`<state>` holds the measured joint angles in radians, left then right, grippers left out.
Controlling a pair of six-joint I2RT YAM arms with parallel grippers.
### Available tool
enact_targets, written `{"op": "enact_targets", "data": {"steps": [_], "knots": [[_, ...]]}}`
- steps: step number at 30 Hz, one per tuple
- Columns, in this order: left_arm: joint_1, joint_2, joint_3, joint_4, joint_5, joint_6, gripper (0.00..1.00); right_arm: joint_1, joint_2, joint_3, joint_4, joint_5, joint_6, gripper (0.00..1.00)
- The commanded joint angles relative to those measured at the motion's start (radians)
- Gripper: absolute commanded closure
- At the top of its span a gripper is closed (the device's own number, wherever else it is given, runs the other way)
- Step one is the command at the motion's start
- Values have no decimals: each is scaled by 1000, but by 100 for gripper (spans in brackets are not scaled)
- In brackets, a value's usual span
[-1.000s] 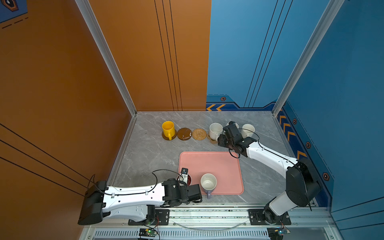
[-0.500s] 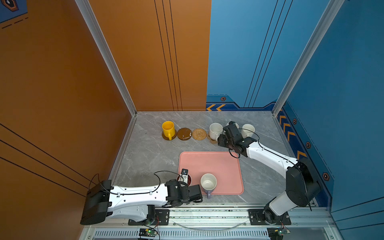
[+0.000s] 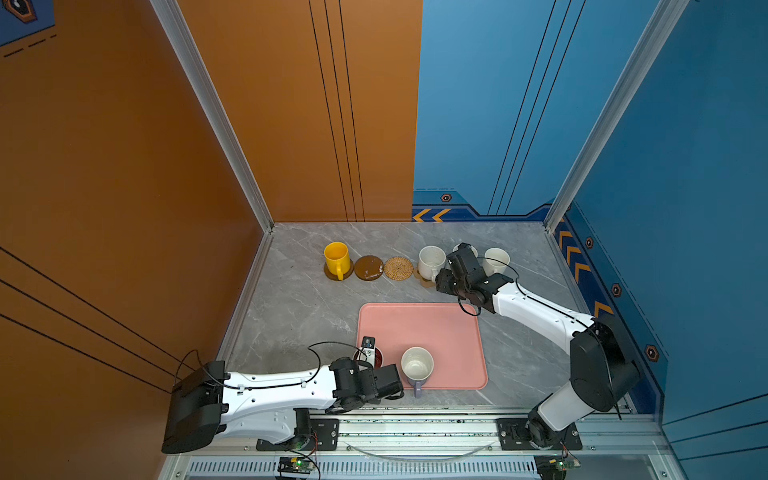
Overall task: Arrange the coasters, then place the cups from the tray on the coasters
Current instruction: 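Lower the left gripper onto the red-lined mug's rim and close it, then lift the red-lined mug and carry it with the left gripper toward the wooden coaster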
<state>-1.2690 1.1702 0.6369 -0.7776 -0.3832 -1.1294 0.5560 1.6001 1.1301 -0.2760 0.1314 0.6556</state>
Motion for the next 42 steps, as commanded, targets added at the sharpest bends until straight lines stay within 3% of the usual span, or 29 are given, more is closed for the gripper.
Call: {"op": "enact_targets", "data": {"steps": [1,15,23,27,42], "knots": [[17,9,-17,6,9,13,48,-5,16,-3,4,-11,12,43],[33,9,-30,16,17,25,65,-6,22,2,3,-17,10,43],[41,14,-34,17,19,28,83,-8,27,5,3,-20,9,43],[41,14,-36,16,20,26,100,-7,29,6,4,-21,9,43],[41,-41,-14,16,-36,32,100,-8,19,2,2,-26,9,44]]}}
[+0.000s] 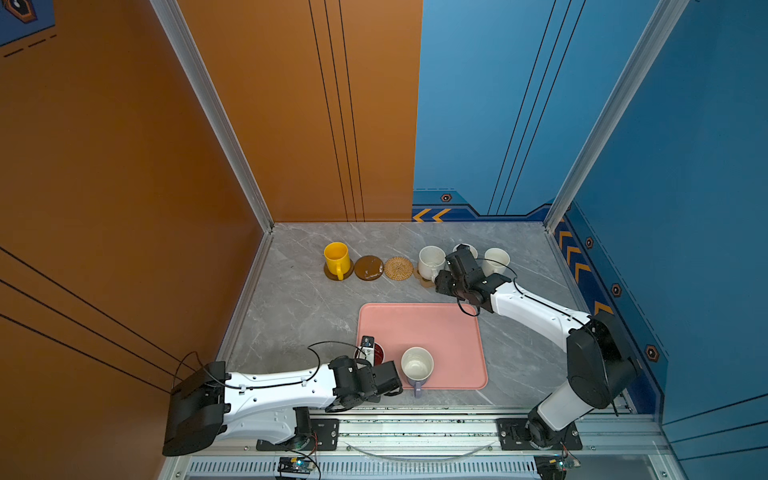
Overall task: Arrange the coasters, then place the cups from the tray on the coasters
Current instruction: 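Lift the red-lined mug and carry it with the left gripper toward the wooden coaster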
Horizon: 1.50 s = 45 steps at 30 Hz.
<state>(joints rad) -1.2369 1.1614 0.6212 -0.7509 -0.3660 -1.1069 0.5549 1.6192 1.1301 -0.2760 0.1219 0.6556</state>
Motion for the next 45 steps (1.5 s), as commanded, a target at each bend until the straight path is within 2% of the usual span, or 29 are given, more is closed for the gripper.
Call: {"op": "enact_targets", "data": {"steps": [1,9,17,25,33,45], "knots": [[10,-40,4,-11,-59,12,100,-7,-1,2,2,-17,8,44],[19,-72,23,-11,-86,34,100,-7,-14,0,-3,-18,9,44],[85,-68,60,-10,-96,101,100,-7,-40,-4,-9,-18,4,44],[194,-43,107,25,-75,197,100,-6,-69,-7,-15,-24,2,44],[345,1,152,123,-9,326,100,-3,-137,-27,-31,-22,0,44],[517,181,324,204,66,512,100,-19,-226,-74,-32,8,-5,43]]}}
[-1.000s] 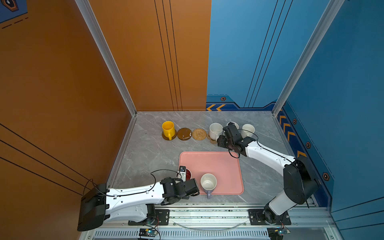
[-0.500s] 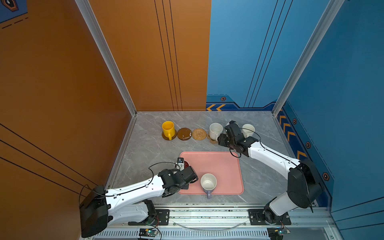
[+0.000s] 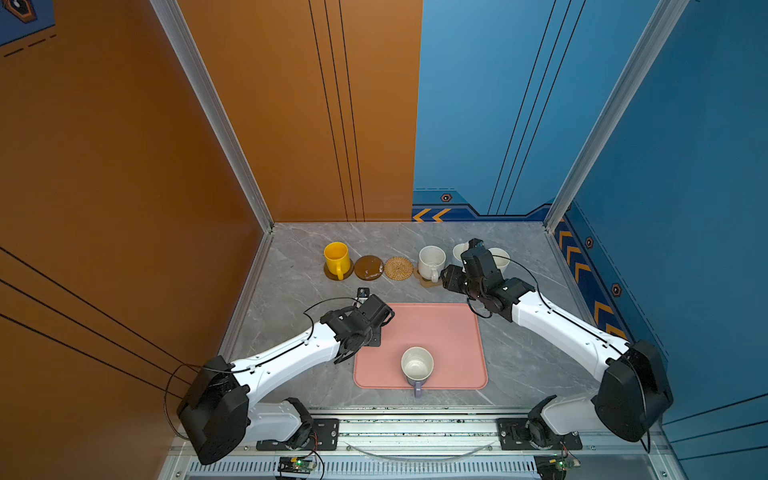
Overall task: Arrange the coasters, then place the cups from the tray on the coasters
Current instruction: 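Lift the red-lined mug and carry it with the left gripper toward the wooden coaster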
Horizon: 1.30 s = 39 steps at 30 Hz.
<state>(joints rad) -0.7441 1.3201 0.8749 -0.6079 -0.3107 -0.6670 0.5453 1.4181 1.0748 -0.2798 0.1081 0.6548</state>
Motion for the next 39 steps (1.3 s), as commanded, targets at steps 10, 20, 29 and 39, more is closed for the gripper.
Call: {"op": "enact_targets", "data": {"steps": [10,20,29,39], "knots": [[109,193,238,90,12,147,100,-24,-35,-29,-29,14,-5,43],[182,351,383,110,49,204,100,-54,-40,-47,-29,-10,-3,42],[237,482,532,109,50,240,100,-67,-60,-63,-27,-18,-1,43],[260,633,727,62,6,305,100,-106,-71,-94,-15,-33,8,42]]}}
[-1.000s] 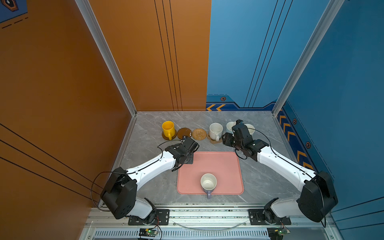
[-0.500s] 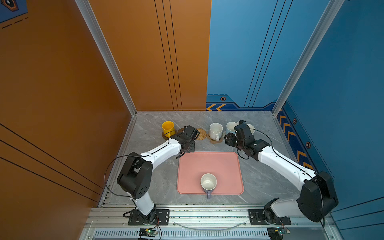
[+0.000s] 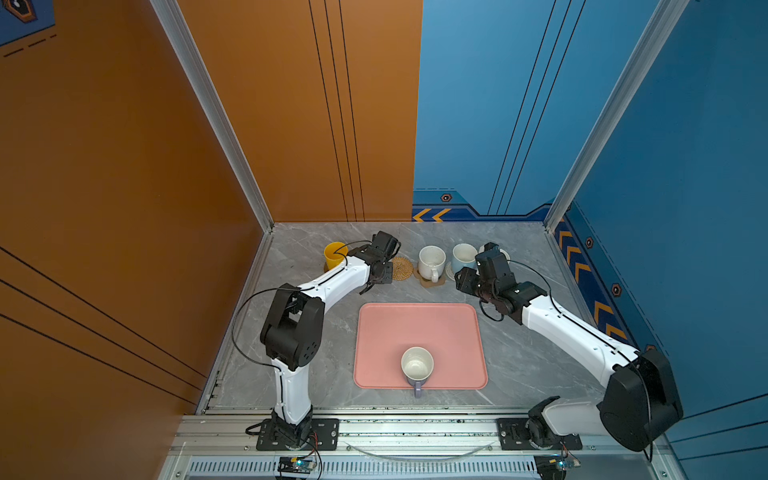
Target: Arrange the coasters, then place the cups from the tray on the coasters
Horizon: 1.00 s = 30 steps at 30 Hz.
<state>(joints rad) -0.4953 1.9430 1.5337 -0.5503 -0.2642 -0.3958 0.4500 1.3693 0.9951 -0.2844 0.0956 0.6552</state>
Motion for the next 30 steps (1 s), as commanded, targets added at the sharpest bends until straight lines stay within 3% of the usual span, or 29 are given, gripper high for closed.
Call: {"op": "enact_targets", "data": {"steps": [1,30], "knots": [[16,21,78,4,-40,32,100,-12,-23,-16,-9,-22,6,43],[111,137,132,5,-8,-43,100,-43,-22,-39,11,-45,16,42]]}}
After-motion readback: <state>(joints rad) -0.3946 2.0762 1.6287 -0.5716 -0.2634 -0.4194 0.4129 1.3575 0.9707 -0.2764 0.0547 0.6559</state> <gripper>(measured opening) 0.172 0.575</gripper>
